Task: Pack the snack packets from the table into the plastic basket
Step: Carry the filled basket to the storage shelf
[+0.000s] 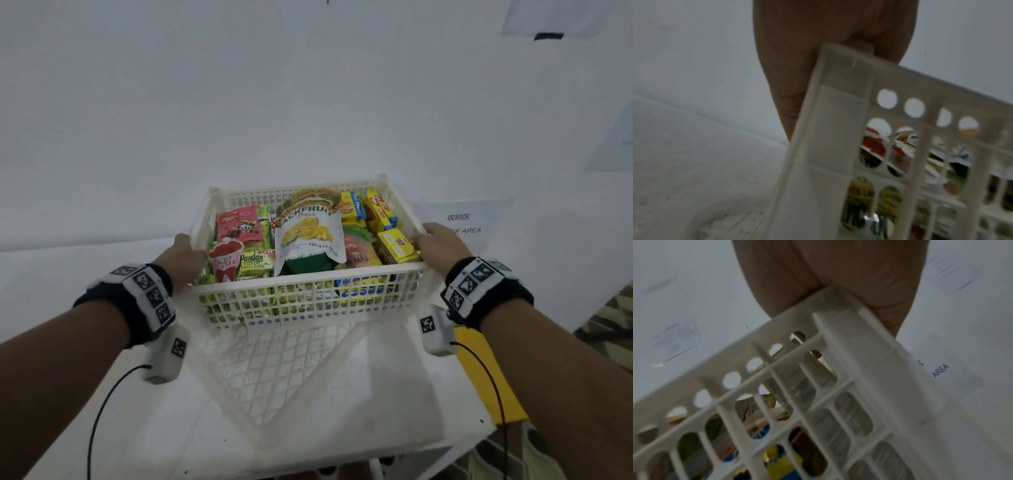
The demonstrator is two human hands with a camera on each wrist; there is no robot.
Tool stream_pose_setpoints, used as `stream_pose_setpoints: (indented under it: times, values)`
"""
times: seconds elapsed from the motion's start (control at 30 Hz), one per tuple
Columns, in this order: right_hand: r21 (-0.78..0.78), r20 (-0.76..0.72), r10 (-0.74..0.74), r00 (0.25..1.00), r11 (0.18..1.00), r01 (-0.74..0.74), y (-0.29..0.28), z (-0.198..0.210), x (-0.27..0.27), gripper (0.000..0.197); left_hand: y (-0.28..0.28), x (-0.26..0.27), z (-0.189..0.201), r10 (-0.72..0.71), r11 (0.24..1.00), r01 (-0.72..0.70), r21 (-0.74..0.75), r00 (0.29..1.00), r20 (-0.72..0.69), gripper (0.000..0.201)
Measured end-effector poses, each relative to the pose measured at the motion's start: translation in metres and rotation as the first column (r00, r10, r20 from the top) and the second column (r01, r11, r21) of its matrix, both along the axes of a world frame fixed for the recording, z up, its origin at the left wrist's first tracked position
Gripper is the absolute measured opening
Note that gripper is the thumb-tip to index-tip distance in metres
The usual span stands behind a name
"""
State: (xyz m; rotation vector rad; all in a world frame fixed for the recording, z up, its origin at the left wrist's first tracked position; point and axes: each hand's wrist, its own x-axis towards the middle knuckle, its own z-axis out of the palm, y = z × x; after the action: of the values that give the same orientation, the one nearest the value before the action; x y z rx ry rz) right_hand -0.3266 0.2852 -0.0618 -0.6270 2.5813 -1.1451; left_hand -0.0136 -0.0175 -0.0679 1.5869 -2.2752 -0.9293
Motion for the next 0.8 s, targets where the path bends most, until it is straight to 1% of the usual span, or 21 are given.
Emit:
stream_pose_setpoints:
  times: [0.1,0.17,0.23,0.33,0.4,0.57,0.67,0.8]
  values:
    - [-0.035,-0.020,-0.008,1.000,0.999,0.007,0.001,-0.003,-0.002,0.028,0.002,-0.002,-0.005,-0.005,0.998,0.004,-0.058,1.000,-0.011,0.040]
    - [-0.055,-0.013,-0.012,1.000,0.998,0.011,0.001,-0.005,-0.004,0.024,-0.001,0.000,-0.006,-0.016,0.997,0.014,-0.078,1.000,-0.020,0.038]
    - [-0.065,-0.013,-0.007,1.000,0.998,0.006,0.001,-0.005,-0.003,0.026,-0.003,0.003,-0.008,-0.020,0.995,0.014,-0.099,0.998,-0.059,0.036]
    - [-0.061,-0.012,-0.010,1.000,0.998,0.009,0.001,-0.007,-0.005,0.034,0.002,0.006,-0.008,-0.029,0.991,0.012,-0.135,0.991,-0.131,0.031]
    - [-0.057,-0.025,-0.002,1.000,0.998,0.000,0.001,-0.007,-0.006,0.029,0.004,0.006,-0.006,-0.036,0.988,0.014,-0.153,0.989,-0.141,0.031]
    - [-0.015,-0.068,0.012,0.998,1.000,-0.013,-0.001,-0.006,-0.010,0.022,0.005,0.006,0.000,-0.017,0.990,-0.002,-0.143,0.991,-0.130,0.029]
    - [0.003,-0.085,0.007,0.996,1.000,-0.007,-0.002,-0.005,-0.010,0.023,0.006,0.006,0.005,-0.014,0.990,-0.006,-0.142,0.991,-0.134,0.028]
    - [0.006,-0.117,0.009,0.993,1.000,-0.008,-0.008,-0.002,0.001,0.025,-0.004,0.020,0.006,-0.014,0.993,-0.003,-0.121,0.990,-0.138,0.026]
